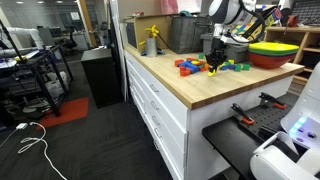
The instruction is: Pick up the yellow triangular block and move it to the left of the table, pick up the orange rectangular block and move it forward on the table, lay the yellow cylindrical block on the table
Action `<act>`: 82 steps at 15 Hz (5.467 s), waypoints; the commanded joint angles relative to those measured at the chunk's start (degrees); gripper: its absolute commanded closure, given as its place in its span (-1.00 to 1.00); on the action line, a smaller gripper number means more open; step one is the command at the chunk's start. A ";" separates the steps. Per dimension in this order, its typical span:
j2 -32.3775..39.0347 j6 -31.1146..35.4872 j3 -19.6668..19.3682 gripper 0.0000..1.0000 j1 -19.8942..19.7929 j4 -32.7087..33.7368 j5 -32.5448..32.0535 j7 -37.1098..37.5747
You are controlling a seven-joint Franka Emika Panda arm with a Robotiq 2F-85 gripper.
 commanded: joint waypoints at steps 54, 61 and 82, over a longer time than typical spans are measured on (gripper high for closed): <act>32.21 -17.21 -2.55 -0.75 -8.51 55.68 -25.30 -5.93; 26.81 -19.02 1.39 -1.00 -10.63 54.56 -18.54 -13.40; 12.68 -18.10 1.94 -1.00 -6.94 31.17 -16.54 -16.02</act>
